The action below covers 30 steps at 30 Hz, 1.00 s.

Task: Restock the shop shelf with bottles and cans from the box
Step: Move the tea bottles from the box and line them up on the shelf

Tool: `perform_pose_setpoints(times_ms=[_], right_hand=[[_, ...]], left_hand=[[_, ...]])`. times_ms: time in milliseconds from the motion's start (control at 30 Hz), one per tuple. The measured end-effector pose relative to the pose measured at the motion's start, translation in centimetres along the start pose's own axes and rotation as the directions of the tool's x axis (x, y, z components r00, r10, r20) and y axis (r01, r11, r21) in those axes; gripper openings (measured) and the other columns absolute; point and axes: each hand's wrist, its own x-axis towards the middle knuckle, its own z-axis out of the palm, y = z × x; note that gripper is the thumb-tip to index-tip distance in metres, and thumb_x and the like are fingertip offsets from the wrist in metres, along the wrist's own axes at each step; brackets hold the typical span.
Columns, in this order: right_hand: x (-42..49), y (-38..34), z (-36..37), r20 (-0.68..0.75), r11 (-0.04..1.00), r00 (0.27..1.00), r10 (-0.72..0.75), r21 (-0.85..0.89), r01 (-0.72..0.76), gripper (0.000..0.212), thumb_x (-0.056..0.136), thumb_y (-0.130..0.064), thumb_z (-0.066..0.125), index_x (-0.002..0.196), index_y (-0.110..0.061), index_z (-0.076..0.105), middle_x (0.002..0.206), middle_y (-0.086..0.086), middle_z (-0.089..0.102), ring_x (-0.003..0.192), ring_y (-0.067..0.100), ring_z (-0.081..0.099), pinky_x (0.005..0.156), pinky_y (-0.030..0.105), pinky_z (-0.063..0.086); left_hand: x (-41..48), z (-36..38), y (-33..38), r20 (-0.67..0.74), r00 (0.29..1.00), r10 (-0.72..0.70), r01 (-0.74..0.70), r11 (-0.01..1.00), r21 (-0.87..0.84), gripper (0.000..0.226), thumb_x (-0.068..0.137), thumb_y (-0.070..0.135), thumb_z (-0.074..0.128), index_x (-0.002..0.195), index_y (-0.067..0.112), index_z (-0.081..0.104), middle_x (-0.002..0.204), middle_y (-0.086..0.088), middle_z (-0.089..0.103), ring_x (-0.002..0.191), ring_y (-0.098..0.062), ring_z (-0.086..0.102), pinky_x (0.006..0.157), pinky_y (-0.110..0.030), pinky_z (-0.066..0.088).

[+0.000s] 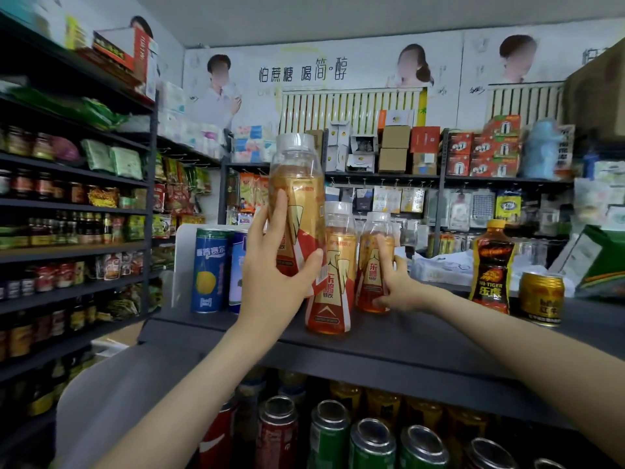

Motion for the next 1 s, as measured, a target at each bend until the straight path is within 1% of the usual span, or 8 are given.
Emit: perform_pose_setpoints(times_ms=[133,200,267,400,633,767,900,1000], right_hand=[[0.1,0.3,-0.5,-0.041,0.995,0.999,-0.014,-0.103,0.009,0.116,0.084,-0.025,0.070,0.138,-0.047,-0.031,0.157,0.013,-0.021,0.145,0.041,0.007,0.115,0.049,0.021],[-0.6,-0.5,-1.0,-0.228,0.994,0.968,-0.101,-0.065,0.089,0.096,0.088,-0.037,0.065,0.150,-0.035,-0.008,0.160,0.010,-0.006,0.147,0.032,0.003,0.116,0.049,0.014],[-2.3,-2.5,-2.3,-0.371,0.945,0.918,-0.138,0.228,0.235,0.075,0.090,-0.043,0.060,0.150,-0.028,0.016,0.153,0.006,0.027,0.143,0.024,0.023,0.112,0.043,0.028],[-6.6,-6.8,-4.9,-0.210,0.626,0.946,-0.248,0.711,0.322,0.062,0.083,-0.047,0.060,0.136,-0.026,0.036,0.124,0.000,0.060,0.113,0.014,0.060,0.092,0.035,0.052],[-8.7,-6.1,-5.5,-0.251,0.579,0.954,-0.165,0.759,0.300,0.065,0.070,-0.030,0.075,0.126,-0.022,0.044,0.115,0.004,0.066,0.103,0.017,0.067,0.086,0.035,0.056],[-8.2,-3.4,-4.5,-0.165,0.610,0.984,-0.069,0.773,0.173,0.050,0.081,-0.017,0.072,0.123,-0.020,0.046,0.109,0.004,0.068,0.091,0.013,0.070,0.072,0.025,0.057],[-6.6,-1.2,-2.8,-0.081,0.695,0.997,0.014,0.717,0.048,0.043,0.081,-0.022,0.074,0.112,-0.030,0.045,0.108,-0.002,0.066,0.090,0.008,0.068,0.073,0.025,0.054],[-5.5,-0.9,-2.6,-0.019,0.745,1.000,-0.018,0.666,0.026,0.057,0.084,-0.024,0.070,0.131,-0.028,0.038,0.117,-0.004,0.063,0.098,0.006,0.064,0.078,0.024,0.054]], left_hand=[[-1.2,1.0,0.5,0.023,1.000,0.012,-0.012,1.000,-0.006,0.084,0.085,0.027,0.070,0.133,0.065,0.013,0.150,0.021,0.018,0.126,0.027,0.013,0.091,0.010,0.013],[-1.6,1.6,0.9,0.029,0.999,0.028,-0.028,1.000,0.003,0.085,0.084,0.027,0.070,0.133,0.065,0.012,0.153,0.017,0.017,0.134,0.016,0.016,0.096,0.006,0.013],[-1.7,2.4,1.7,0.035,0.998,0.048,-0.048,0.999,0.005,0.085,0.084,0.025,0.071,0.135,0.061,0.013,0.154,0.013,0.018,0.136,0.008,0.018,0.098,0.006,0.016],[-1.8,4.7,3.2,0.061,0.992,0.110,-0.109,0.994,-0.008,0.086,0.083,0.024,0.071,0.139,0.055,0.014,0.153,0.010,0.020,0.138,0.000,0.023,0.099,0.003,0.023],[-1.5,6.8,4.1,0.273,0.951,0.141,-0.150,0.989,0.011,0.088,0.084,0.037,0.068,0.143,0.048,0.004,0.157,0.006,0.016,0.141,-0.006,0.016,0.111,-0.022,0.017],[-1.5,6.1,1.4,0.258,0.945,0.200,-0.285,0.892,0.351,0.080,0.082,0.062,0.046,0.149,0.044,0.005,0.158,0.003,0.015,0.139,-0.018,0.009,0.111,-0.043,0.014],[-1.8,4.8,-0.6,0.267,0.961,-0.078,-0.080,0.843,0.533,0.090,0.086,0.051,0.058,0.142,0.052,-0.013,0.156,0.003,-0.011,0.138,-0.026,0.003,0.112,-0.049,0.022],[-2.0,4.2,-1.3,0.384,0.913,-0.137,-0.087,0.855,0.512,0.089,0.088,0.046,0.059,0.144,0.052,-0.011,0.157,-0.001,-0.007,0.136,-0.036,0.024,0.109,-0.042,0.031]])
